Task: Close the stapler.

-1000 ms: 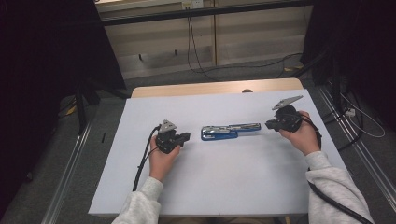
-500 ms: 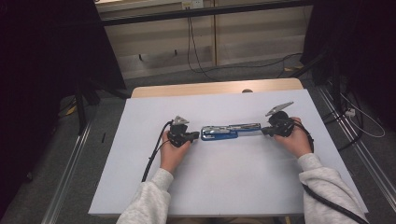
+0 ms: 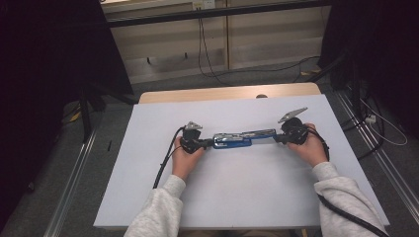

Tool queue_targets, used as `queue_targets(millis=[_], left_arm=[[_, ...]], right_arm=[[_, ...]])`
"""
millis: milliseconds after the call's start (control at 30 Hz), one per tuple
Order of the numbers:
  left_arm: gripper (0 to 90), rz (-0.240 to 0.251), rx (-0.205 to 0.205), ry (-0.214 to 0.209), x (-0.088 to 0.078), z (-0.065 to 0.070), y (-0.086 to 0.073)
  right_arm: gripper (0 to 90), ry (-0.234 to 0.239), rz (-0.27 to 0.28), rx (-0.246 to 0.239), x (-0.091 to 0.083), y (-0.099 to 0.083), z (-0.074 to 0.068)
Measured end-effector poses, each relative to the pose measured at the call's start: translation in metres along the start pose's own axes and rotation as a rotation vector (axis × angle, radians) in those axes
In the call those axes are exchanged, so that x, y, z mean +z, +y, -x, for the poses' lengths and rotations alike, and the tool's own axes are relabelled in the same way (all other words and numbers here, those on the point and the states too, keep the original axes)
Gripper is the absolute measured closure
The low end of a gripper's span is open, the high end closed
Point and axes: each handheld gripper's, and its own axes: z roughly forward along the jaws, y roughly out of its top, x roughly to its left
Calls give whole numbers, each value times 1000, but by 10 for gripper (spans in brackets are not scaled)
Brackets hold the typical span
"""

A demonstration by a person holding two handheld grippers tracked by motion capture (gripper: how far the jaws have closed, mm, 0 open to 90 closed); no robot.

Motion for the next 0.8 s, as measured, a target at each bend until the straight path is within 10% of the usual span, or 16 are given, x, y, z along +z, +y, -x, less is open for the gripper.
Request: queue_targets(millis=[400,800], left_arm=[[897,-11,2,8,-1,-1,1],[371,63,-27,13,-36,-10,3]], right_arm=[[855,31,93,10,-7,14,-8],[406,85,114,58,-9,6,-20]])
